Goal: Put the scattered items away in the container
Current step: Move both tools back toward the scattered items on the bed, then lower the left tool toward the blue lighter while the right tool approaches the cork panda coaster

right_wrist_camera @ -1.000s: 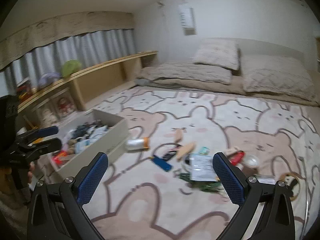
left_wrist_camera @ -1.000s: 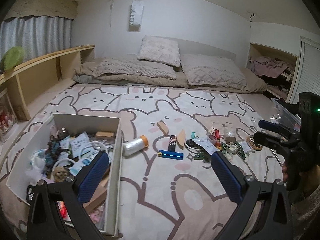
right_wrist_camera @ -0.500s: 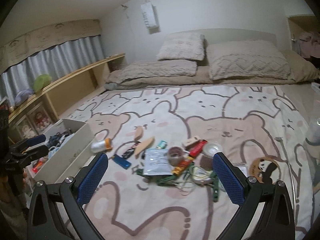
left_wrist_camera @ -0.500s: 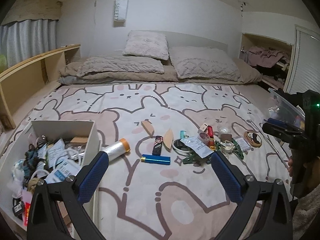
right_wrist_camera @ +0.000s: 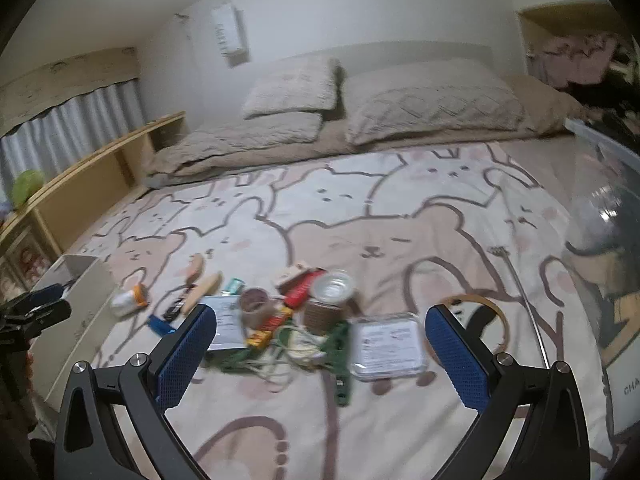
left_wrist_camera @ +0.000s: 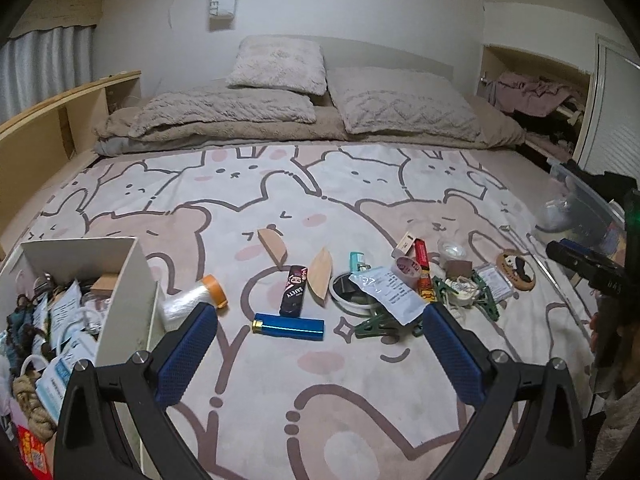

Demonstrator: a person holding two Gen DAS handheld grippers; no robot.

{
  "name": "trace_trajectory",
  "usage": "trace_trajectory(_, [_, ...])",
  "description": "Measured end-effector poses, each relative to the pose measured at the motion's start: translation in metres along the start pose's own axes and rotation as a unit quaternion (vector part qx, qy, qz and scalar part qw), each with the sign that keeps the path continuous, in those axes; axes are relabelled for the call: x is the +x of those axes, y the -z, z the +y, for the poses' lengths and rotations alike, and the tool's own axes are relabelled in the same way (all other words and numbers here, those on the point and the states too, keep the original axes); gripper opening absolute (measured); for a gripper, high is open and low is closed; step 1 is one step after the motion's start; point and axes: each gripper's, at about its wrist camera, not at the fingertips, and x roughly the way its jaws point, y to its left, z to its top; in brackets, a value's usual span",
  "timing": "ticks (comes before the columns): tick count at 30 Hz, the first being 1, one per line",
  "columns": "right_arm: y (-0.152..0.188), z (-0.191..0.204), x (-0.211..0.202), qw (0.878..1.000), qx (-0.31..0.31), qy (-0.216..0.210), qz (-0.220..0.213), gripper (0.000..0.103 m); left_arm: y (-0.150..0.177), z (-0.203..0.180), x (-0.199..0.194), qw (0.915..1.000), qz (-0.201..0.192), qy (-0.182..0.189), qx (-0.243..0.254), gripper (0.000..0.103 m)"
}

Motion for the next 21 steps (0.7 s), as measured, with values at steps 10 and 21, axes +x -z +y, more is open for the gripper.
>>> trace_trajectory(10, [0.008, -0.037, 0.015, 0.994, -0.016, 0.106, 0.011, 0.103, 0.012, 0.0, 0.053, 0.9993, 0.033, -0.012, 0.016, 0.103])
trace_trajectory(21, [0.037, -0.081, 0.047, 0.982, -0.009, 0.156, 0.106, 0.103, 0.041, 0.015, 0.103, 0.9949, 0.095, -0.023, 0.025, 0.103])
